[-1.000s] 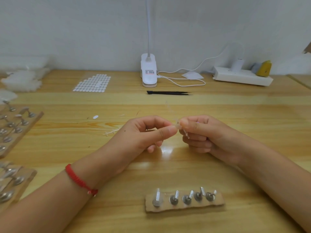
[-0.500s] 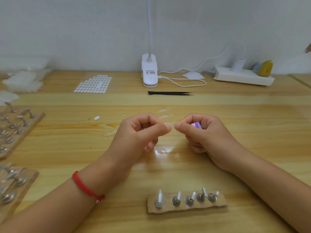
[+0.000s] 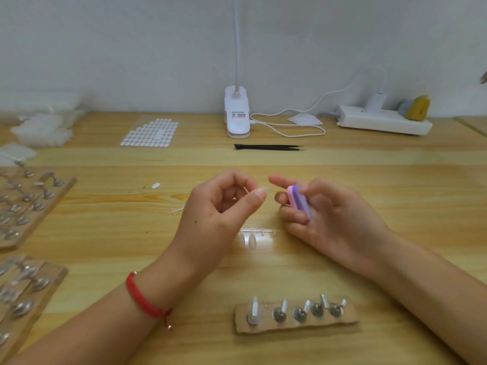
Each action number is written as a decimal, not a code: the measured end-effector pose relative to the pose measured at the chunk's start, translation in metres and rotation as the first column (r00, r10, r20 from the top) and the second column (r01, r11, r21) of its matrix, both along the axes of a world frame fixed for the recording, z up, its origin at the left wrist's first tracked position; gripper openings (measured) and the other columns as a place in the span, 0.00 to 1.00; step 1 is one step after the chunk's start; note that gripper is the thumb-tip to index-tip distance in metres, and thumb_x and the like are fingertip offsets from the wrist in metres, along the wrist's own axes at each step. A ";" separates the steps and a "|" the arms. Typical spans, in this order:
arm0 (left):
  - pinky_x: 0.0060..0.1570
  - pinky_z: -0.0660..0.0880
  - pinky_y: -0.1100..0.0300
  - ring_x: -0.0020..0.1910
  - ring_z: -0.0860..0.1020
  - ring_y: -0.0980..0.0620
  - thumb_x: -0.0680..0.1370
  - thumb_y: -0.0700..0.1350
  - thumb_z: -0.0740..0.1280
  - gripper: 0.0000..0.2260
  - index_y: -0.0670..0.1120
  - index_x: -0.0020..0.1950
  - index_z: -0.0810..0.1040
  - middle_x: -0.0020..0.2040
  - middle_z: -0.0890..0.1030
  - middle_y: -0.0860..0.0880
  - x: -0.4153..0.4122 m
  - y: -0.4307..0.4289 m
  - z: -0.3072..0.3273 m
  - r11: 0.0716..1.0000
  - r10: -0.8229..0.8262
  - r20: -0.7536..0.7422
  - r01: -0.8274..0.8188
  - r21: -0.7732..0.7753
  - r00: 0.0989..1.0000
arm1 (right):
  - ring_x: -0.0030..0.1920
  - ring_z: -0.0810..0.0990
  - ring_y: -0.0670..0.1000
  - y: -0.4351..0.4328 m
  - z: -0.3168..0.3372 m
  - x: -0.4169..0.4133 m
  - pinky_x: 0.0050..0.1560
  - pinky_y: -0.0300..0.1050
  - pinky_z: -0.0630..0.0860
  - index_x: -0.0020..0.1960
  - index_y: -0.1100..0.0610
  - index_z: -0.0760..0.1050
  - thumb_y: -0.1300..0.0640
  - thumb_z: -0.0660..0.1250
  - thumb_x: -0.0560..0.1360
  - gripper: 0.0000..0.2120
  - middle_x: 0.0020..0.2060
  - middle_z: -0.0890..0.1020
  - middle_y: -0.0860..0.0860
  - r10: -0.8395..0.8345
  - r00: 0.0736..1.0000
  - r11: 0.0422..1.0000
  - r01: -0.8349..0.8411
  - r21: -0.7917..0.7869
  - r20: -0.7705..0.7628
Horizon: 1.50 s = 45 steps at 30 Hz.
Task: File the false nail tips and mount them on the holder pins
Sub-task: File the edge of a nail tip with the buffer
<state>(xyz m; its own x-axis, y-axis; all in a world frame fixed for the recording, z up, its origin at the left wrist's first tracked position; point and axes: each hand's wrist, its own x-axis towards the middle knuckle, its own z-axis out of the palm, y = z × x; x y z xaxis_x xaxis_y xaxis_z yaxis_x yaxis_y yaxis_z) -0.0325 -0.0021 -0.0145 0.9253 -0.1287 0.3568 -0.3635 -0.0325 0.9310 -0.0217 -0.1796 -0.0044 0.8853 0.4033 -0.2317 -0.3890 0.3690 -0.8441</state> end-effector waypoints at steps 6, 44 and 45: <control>0.24 0.64 0.66 0.22 0.64 0.58 0.71 0.45 0.68 0.07 0.43 0.38 0.75 0.22 0.68 0.55 0.004 0.000 -0.001 0.998 -0.058 -0.095 0.057 -0.020 0.994 | 0.28 0.69 0.46 0.005 -0.006 -0.001 0.24 0.36 0.63 0.56 0.59 0.72 0.64 0.65 0.69 0.15 0.35 0.71 0.52 -0.032 0.999 0.999 0.032 0.031 0.017; 0.25 0.64 0.70 0.22 0.65 0.60 0.75 0.42 0.69 0.06 0.44 0.38 0.79 0.24 0.73 0.59 0.007 0.002 0.000 0.999 -0.013 -0.147 0.008 -0.031 0.989 | 0.49 0.85 0.52 0.005 -0.004 -0.005 0.44 0.44 0.81 0.52 0.60 0.84 0.62 0.71 0.68 0.13 0.50 0.85 0.58 -0.064 0.993 0.998 0.065 -0.008 0.104; 0.26 0.64 0.71 0.22 0.65 0.60 0.75 0.42 0.69 0.06 0.45 0.38 0.79 0.24 0.73 0.59 0.008 0.002 0.000 1.000 -0.016 -0.150 0.013 -0.021 0.989 | 0.48 0.85 0.50 0.005 -0.003 -0.005 0.42 0.44 0.81 0.51 0.60 0.84 0.62 0.71 0.67 0.13 0.49 0.85 0.58 -0.055 0.993 0.998 0.058 -0.018 0.106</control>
<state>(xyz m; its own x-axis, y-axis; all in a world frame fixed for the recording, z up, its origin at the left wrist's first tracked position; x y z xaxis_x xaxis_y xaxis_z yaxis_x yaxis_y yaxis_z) -0.0250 0.0000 -0.0150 0.9667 -0.1370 0.2162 -0.2196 -0.0094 0.9756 -0.0269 -0.1748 -0.0074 0.9265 0.3479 -0.1435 -0.2761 0.3694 -0.8873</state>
